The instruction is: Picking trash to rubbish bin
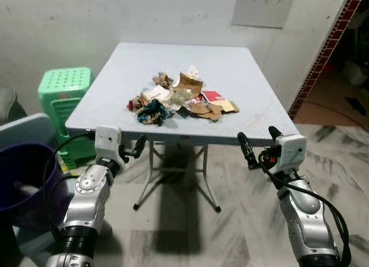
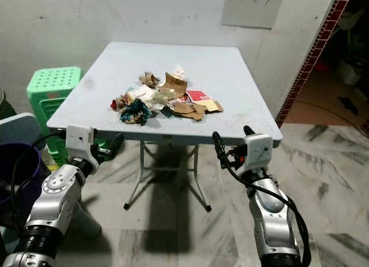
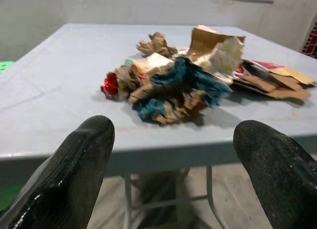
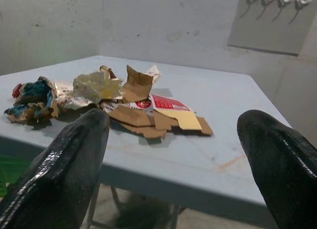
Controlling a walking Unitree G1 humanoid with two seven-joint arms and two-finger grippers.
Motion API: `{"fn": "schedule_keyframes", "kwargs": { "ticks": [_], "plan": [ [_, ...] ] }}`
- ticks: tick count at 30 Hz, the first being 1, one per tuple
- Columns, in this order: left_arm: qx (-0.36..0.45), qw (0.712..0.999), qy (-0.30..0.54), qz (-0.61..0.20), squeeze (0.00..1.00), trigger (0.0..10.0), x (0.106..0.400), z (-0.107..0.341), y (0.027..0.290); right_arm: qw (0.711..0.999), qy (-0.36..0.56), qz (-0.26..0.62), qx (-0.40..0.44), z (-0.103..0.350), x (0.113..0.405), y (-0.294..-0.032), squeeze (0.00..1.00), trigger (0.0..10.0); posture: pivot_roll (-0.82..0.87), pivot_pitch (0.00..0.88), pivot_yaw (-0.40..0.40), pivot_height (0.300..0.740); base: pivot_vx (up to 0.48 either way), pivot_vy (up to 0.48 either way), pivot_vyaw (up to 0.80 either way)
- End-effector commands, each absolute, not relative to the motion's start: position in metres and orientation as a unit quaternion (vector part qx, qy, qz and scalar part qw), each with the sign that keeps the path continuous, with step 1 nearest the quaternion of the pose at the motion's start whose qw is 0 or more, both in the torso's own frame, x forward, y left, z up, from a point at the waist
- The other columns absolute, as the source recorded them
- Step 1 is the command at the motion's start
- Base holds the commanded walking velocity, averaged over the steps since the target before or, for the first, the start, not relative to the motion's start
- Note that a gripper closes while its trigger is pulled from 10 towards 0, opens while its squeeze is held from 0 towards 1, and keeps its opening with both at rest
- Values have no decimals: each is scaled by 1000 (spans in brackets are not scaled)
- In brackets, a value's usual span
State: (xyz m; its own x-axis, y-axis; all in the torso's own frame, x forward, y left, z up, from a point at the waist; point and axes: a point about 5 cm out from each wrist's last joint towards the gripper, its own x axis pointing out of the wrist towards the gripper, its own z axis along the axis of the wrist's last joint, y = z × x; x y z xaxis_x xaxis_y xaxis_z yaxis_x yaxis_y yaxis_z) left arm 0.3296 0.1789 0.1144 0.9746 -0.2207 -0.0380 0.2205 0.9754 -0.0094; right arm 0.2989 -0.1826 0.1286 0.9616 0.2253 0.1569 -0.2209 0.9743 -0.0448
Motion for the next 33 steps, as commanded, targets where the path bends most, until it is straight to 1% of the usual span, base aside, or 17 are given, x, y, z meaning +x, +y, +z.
{"fn": "schedule_keyframes", "kwargs": {
  "ticks": [1,11,14,33],
  "plan": [
    [-1,994,19,-103,0,10000,329,117,182,990,-92,108,-15,135,299,-186,0,10000,-9,0,-26,740,420,0,0],
    [9,995,14,-95,0,10000,330,120,182,990,-93,109,-16,136,298,-187,0,10000,-7,0,-27,740,402,0,0],
    [15,996,5,-83,0,10000,330,122,182,990,-92,110,-17,137,298,-188,0,10000,-6,0,-29,740,0,0,0],
    [-3,995,10,-95,0,10000,329,122,177,990,-92,109,-18,137,297,-188,0,10000,-9,0,-36,740,0,0,0]
  ]
}}
